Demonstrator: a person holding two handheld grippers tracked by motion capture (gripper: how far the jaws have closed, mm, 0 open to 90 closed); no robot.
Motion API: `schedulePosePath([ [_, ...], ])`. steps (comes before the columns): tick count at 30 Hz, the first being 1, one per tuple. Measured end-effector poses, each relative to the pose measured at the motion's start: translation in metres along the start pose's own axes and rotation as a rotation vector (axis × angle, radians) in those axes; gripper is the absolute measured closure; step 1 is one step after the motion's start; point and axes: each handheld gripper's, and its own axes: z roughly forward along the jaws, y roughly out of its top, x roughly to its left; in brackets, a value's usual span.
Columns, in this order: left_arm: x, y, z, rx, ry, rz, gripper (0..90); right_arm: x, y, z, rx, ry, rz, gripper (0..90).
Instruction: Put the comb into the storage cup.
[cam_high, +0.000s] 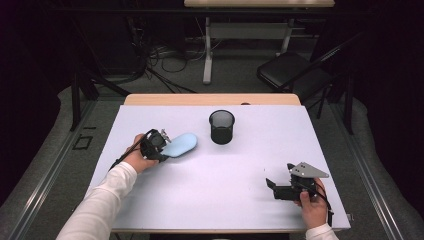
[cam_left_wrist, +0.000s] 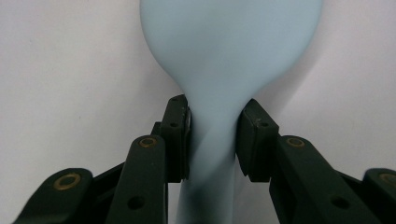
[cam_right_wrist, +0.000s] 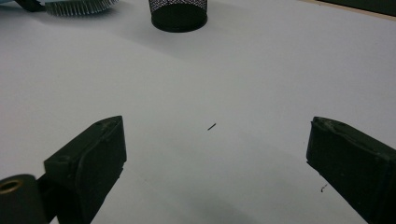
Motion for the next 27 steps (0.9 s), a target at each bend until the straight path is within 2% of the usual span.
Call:
schedulePosePath([
  [13,0.0001,-0.0016,-0.0006,-0.004,-0.007,0.046,69.6,0.0001,-0.0002,0.0,0.002,0.0,0.0,4.5],
  [27,0.0014,-0.0018,-0.0005,-0.008,-0.011,0.04,69.8,0.0002,-0.0002,0.0003,0.002,0.001,0.0,4.5],
])
